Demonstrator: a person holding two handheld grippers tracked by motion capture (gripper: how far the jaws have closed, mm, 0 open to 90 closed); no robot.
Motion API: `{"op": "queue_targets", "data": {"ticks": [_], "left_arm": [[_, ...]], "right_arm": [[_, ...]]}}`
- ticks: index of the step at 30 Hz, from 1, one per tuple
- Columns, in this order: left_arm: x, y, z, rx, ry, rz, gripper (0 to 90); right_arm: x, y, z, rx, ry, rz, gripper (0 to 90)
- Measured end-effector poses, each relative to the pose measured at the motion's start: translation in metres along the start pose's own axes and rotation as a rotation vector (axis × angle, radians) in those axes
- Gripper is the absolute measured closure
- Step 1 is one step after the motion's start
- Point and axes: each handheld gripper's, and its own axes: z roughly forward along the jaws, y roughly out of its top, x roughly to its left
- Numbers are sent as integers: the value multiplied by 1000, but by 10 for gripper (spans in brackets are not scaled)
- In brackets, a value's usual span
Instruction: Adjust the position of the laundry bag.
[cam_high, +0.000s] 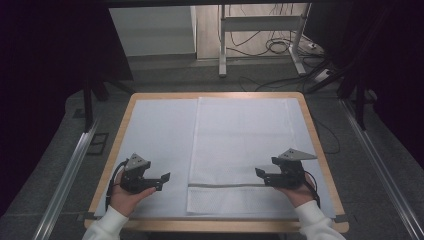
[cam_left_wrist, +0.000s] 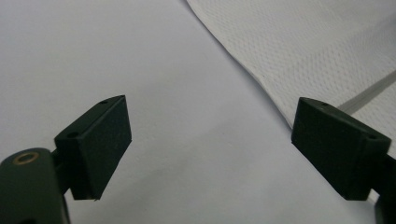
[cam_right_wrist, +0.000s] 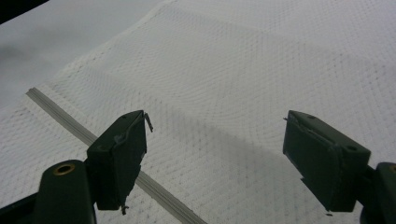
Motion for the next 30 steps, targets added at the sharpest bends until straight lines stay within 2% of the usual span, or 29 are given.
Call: {"op": "queue_targets", "data": {"ticks": [4,8,9,11,13,16,22,30], "left_arm": [[-2,0,1,-12,20,-9,132],[-7,1,1,22,33,-9,147],[-8,2,0,25,28,-7,155],[-9,5,-1,22,17,-22,159],[-11,7,0,26,7,-28,176],[-12,6,0,18,32,-18,208],[-15,10,-6,20,42,-23,200],[-20,22,-5,37,17,-35,201]], "right_arm": [[-3,-2,-3,-5,8,3,212],[-4,-5,-3,-4,7,-7,194],[-2,-6,-3,-4,7,-23,188],[-2,-6,-4,-2,6,-24,188],[-1,-8,-6,-7,-2,-24,200],[-3,-7,-5,-9,-23,-33,203],[-4,-8,-6,-12,-43,-50,203],[-5,-10,-10,-12,-47,-58,215]]}}
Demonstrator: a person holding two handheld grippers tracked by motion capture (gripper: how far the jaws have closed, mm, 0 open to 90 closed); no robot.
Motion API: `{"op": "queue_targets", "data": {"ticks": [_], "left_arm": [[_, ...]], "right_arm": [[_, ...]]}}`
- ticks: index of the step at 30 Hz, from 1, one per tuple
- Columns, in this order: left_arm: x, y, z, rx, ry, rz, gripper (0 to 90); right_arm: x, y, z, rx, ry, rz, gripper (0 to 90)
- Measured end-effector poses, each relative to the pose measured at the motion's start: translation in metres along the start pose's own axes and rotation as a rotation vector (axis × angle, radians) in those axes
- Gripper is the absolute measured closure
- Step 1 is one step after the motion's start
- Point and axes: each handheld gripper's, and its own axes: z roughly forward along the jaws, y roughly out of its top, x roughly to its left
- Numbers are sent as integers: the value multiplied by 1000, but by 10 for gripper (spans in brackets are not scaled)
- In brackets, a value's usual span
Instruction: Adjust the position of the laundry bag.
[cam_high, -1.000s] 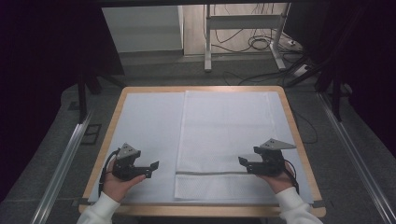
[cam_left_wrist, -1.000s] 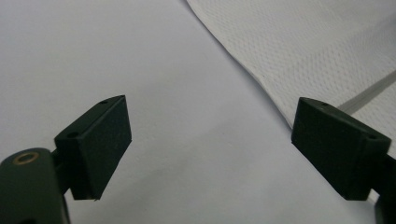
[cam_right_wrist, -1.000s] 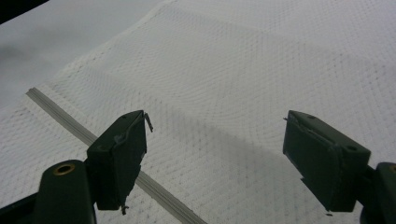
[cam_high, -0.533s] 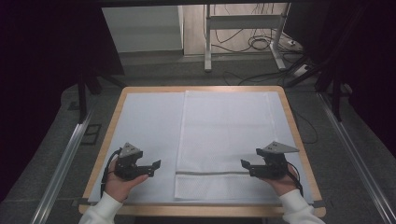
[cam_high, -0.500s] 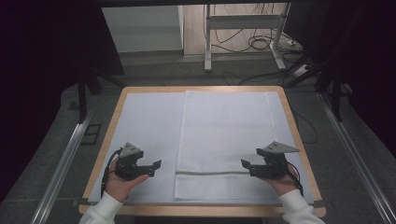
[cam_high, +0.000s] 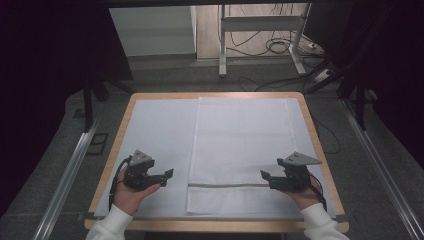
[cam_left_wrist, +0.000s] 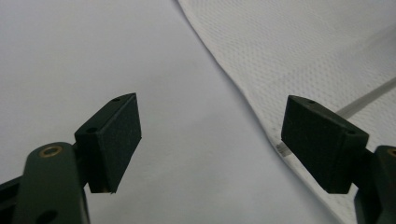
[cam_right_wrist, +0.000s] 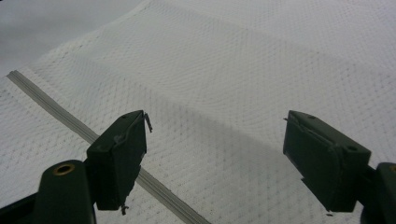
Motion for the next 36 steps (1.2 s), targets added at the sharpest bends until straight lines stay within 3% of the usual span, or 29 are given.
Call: {"op": "queue_targets", "data": {"ticks": [12,18,24,36], "left_arm": [[-1,3,2,8,-31,-20,211],[-9,5,10,39,-46,-13,214],[-20,10,25,74,-86,-12,224],[-27,18,32,91,-83,-29,229]], "right_arm": [[-1,1,0,2,-21,12,220],[0,0,1,7,-22,9,221],[-2,-1,0,7,-26,15,222],[-4,-3,-1,5,-35,16,222]]}}
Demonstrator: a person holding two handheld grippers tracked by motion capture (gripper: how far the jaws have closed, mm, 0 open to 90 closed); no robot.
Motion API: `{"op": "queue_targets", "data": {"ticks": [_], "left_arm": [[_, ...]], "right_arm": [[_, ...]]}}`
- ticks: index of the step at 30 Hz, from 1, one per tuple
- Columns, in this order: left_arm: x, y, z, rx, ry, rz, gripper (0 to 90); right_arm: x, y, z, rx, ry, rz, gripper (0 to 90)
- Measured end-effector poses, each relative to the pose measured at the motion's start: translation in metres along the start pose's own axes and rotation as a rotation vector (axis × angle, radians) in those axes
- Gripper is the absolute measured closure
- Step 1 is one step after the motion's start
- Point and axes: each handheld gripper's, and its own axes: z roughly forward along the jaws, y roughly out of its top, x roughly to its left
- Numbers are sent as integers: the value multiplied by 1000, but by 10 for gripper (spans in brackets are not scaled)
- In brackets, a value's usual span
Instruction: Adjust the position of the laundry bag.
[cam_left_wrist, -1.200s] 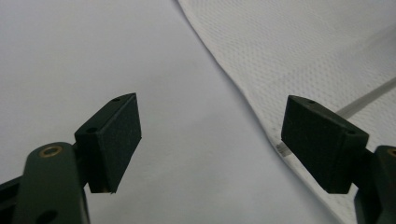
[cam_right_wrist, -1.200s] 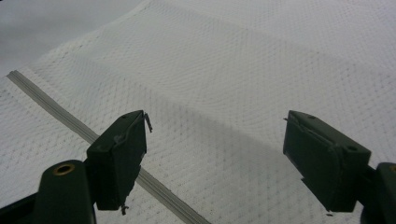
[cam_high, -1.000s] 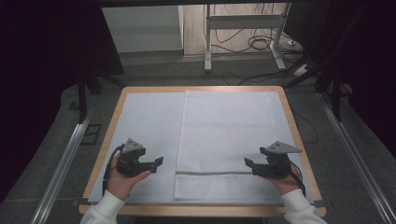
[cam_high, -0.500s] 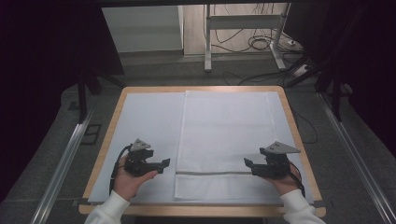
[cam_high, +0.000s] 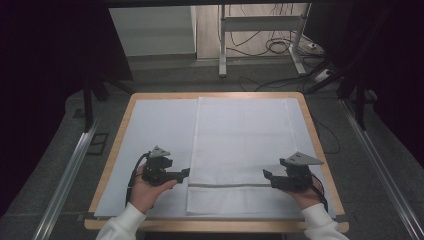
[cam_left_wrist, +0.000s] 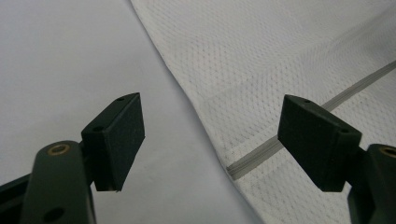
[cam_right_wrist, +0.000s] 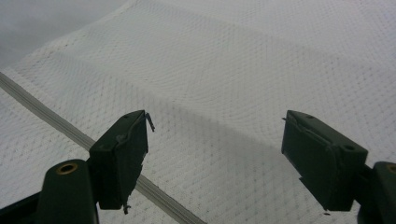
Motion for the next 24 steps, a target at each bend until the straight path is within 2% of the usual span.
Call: {"op": "queue_targets", "data": {"ticks": [1,4,9,17,24], "left_arm": [[0,0,5,19,-11,-15,232],[0,-1,11,42,-29,-21,232],[0,1,17,58,-50,-43,236],[-4,1,26,86,-78,-58,236],[-1,0,29,95,-108,-73,227]], "right_arm": [[0,0,0,-1,0,-1,222],[1,0,1,2,0,-6,222],[1,0,1,4,-5,-2,222],[-1,0,1,6,-12,-1,221],[-1,-1,1,10,-27,-8,221]]}}
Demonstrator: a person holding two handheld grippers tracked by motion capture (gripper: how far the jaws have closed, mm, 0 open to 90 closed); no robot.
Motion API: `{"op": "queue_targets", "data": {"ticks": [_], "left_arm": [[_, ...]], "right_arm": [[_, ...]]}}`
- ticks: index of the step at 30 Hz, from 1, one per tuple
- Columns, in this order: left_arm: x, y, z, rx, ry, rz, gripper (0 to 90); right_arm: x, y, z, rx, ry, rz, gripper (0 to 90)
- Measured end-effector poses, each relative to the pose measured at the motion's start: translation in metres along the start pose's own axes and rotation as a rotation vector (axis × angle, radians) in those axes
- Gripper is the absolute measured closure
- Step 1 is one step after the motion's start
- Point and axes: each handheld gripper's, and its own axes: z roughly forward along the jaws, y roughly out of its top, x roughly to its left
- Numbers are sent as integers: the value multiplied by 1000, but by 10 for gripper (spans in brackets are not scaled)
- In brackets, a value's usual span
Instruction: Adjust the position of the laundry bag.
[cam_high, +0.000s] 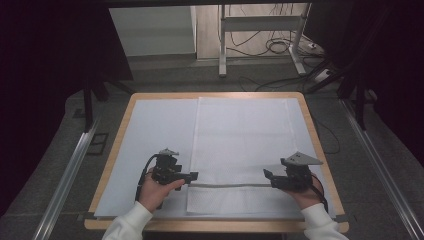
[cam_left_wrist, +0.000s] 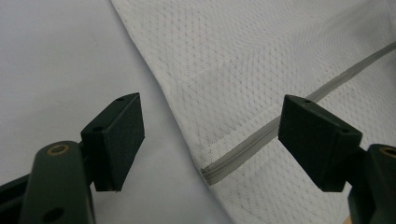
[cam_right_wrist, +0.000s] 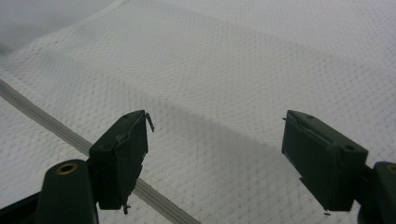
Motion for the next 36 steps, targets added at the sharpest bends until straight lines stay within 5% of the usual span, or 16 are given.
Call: {"op": "queue_targets", "data": {"ticks": [26,36], "left_arm": [[-6,-4,27,46,17,-20,265],[-8,-6,31,59,28,10,307]], "right_arm": [[-2,0,-3,-9,-23,15,218],[-3,0,-3,-9,-26,16,218]]}}
